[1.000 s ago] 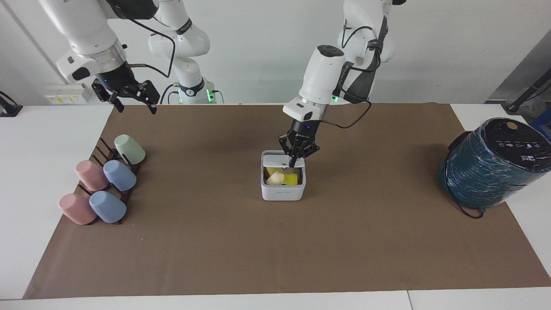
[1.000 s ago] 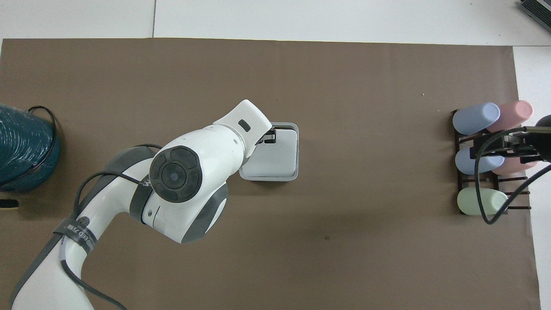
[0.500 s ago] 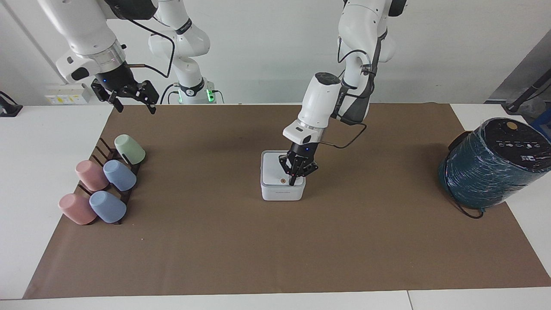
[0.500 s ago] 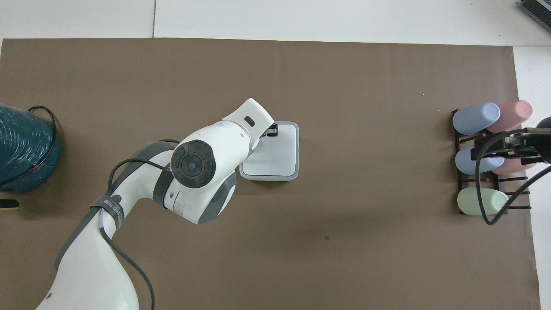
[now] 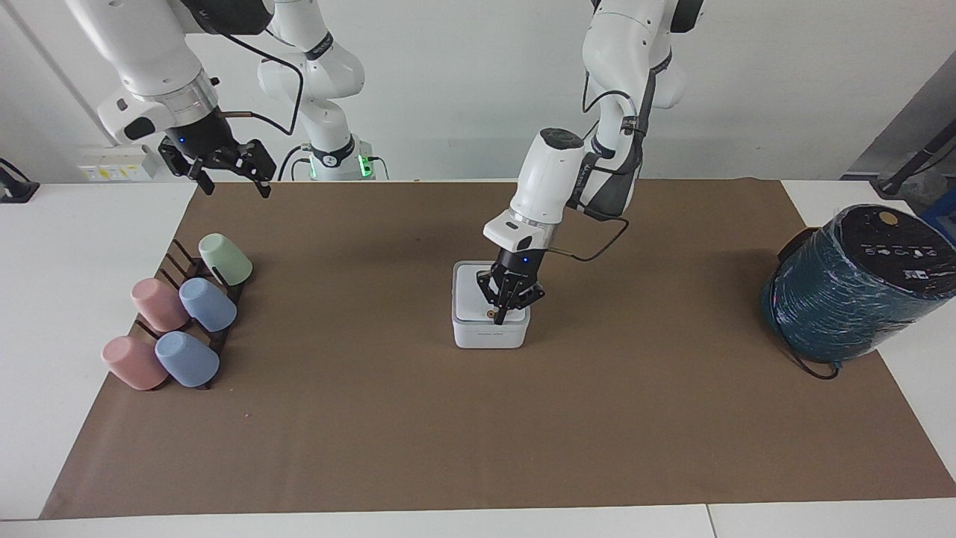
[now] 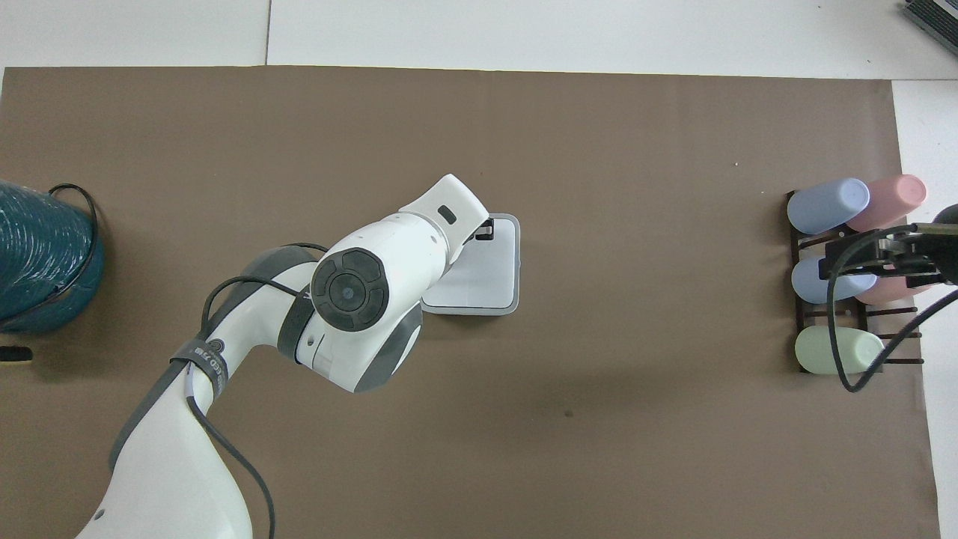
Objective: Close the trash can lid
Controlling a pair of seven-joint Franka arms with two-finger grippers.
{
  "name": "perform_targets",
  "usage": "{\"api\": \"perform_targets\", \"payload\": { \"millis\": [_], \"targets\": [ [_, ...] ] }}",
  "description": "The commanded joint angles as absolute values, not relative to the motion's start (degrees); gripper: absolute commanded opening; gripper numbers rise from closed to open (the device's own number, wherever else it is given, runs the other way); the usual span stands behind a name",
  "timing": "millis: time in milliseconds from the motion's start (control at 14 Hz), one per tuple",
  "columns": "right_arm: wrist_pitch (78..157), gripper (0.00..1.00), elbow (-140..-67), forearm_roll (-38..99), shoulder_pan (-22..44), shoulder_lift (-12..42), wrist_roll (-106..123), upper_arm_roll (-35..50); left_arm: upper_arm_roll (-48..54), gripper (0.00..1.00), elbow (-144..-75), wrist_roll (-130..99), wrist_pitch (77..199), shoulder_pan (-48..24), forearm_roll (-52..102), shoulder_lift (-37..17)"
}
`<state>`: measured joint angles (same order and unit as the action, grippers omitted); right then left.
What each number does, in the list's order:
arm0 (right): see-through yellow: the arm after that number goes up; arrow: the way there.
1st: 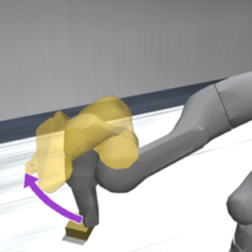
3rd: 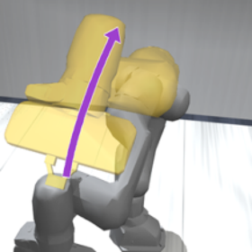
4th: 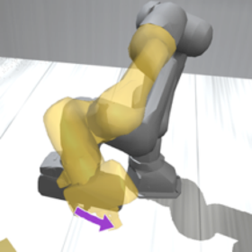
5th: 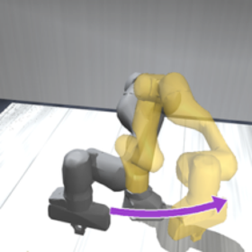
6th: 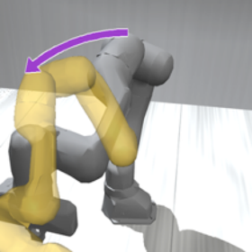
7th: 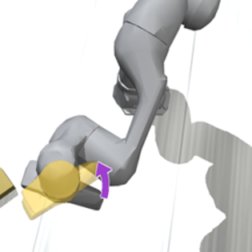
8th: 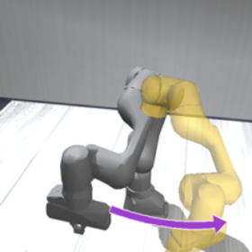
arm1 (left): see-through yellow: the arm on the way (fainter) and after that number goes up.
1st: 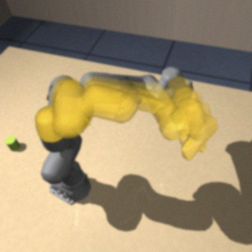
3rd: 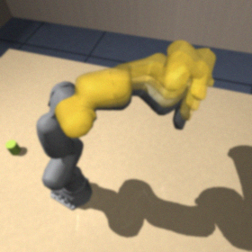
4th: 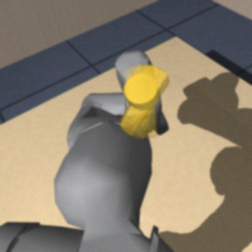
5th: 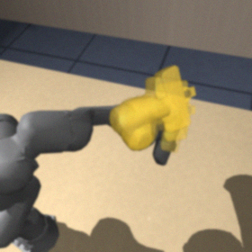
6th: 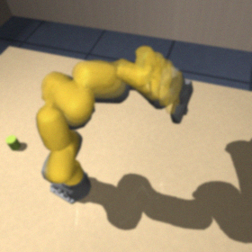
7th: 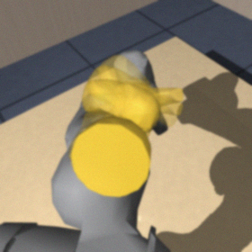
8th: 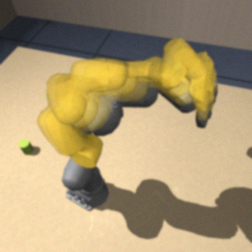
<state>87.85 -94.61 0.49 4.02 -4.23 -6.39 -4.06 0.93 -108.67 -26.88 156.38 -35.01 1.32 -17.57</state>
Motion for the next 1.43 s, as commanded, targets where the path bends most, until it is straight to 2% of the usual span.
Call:
{"api": "perform_targets", "payload": {
  "millis": [0, 357, 500, 643, 786, 929, 1000, 1071, 1143, 1214, 1357],
  "targets": [
    [88.9, 1.0, -96.5, 0.0, 3.6, -5.8, -4.8, -3.8, 1.0, 0.03, -110.0, -27.7, 155.9, -38.0, 0.9, -19.3],
    [89.0, 1.0, -96.8, 0.0, 3.6, -5.9, -4.9, -3.8, 0.8, 0.04, -109.6, -28.2, 150.1, -38.0, 0.9, -18.1],
    [89.0, 1.0, -97.1, 0.0, 3.6, -6.0, -5.0, -3.8, 0.8, 0.05, -109.6, -28.2, 145.7, -37.4, 0.9, -14.6],
    [89.0, 1.0, -97.1, 0.0, 3.6, -6.0, -5.0, -3.8, 0.7, 0.12, -109.6, -28.1, 139.5, -36.4, 0.9, -11.1],
    [89.0, 1.0, -97.1, 0.0, 3.6, -6.0, -5.0, -3.8, 0.6, 0.12, -109.5, -28.0, 133.5, -34.7, 0.9, -8.7],
    [89.0, 1.0, -97.1, 0.0, 3.6, -6.0, -5.1, -3.8, 0.4, 0.2, -109.4, -27.8, 130.5, -32.4, 0.7, -7.1],
    [89.0, 1.0, -97.1, 0.0, 3.6, -6.0, -5.0, -3.8, 0.4, 0.29, -109.4, -27.4, 129.4, -30.8, 0.6, -6.2],
    [89.0, 1.0, -97.1, 0.0, 3.6, -6.0, -5.0, -3.8, 0.4, 0.55, -109.4, -26.7, 128.3, -29.0, 0.5, -5.4],
    [89.0, 1.0, -97.1, 0.1, 3.6, -6.0, -5.1, -3.8, 0.4, 0.9, -109.4, -25.2, 127.4, -27.3, 0.5, -4.3],
    [89.0, 1.0, -97.1, 0.0, 3.6, -6.0, -5.1, -3.8, 0.4, 1.0, -109.4, -23.4, 125.7, -25.2, 0.5, -3.4],
    [89.0, 1.0, -97.1, 0.1, 3.7, -6.0, -5.2, -3.8, 0.4, 1.0, -109.4, -18.0, 123.8, -21.2, 0.5, -1.9]
  ]
}}
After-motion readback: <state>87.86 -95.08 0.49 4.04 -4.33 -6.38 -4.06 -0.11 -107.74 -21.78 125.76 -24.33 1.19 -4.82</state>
